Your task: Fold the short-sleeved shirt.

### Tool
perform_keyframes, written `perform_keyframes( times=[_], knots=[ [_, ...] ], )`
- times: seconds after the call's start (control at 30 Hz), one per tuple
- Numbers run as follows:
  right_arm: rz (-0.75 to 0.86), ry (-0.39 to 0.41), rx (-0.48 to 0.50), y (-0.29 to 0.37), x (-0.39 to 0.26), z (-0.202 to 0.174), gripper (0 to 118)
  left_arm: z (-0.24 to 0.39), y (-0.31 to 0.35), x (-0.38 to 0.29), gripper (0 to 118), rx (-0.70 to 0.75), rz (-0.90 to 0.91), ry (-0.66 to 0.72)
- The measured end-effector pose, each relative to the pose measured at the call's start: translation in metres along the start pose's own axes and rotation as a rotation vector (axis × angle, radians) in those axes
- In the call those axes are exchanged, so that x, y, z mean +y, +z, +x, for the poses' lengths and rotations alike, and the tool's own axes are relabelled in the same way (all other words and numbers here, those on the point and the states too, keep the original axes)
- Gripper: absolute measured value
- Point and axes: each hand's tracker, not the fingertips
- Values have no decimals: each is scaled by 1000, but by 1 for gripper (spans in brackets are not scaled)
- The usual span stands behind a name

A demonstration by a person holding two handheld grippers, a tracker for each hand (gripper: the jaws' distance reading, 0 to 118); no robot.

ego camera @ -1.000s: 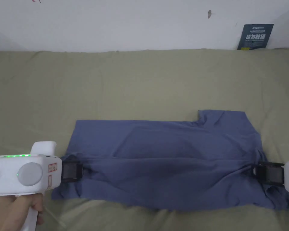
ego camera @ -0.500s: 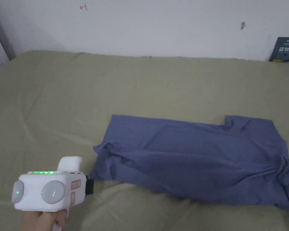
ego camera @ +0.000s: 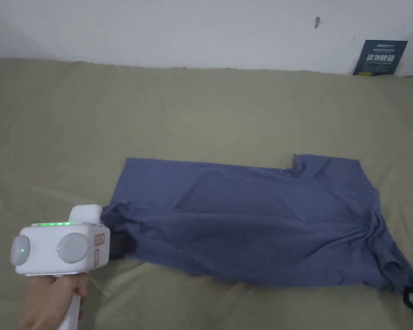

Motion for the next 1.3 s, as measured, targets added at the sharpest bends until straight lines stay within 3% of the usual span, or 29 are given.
perform_keyframes(
  times=[0.03,0.07,0.1,0.13,0.17,0.2,0.27,0.5,0.57,0.6,0.63,0.67,0.7,0.8,1.07,1.3],
  knots=[
    [1,4,-14,0,1,-2,0,-1,5,0,21,-20,14,-18],
    [7,4,-21,-1,1,0,1,-1,6,-2,1,-45,15,-24],
    [14,-1,-21,-2,3,2,9,5,8,-5,1,-56,3,-25],
    [22,-14,-27,-2,5,4,42,8,9,-3,1,-44,-4,-53],
    [30,-44,-27,-2,8,2,85,9,9,-3,1,-50,3,-61],
    [9,-66,-26,-5,10,3,117,11,9,-1,1,-40,2,-67],
    [26,-87,-5,-9,14,5,116,5,7,1,1,-35,5,-54],
    [-75,-28,-18,-53,33,8,114,17,21,-3,2,-33,-8,-44],
    [-98,-39,-12,-63,37,8,93,11,16,4,2,-32,-17,-47],
    [-94,-37,4,-66,39,8,71,12,16,4,2,-30,-19,-54],
    [-89,-36,11,-68,40,8,37,12,17,4,1,-29,-21,-59],
    [-86,-32,9,-70,42,6,24,8,10,7,2,-29,-22,-62],
    [-78,-11,32,-64,42,-1,20,7,8,8,1,-31,-26,-68],
    [-60,41,5,-57,42,-13,16,8,7,9,1,-17,-39,-93],
    [-28,-17,37,-24,28,7,15,5,26,9,1,-15,-35,-103],
    [-37,-19,54,12,-4,-2,15,-9,57,-25,1,-12,-62,-89]
  ],
)
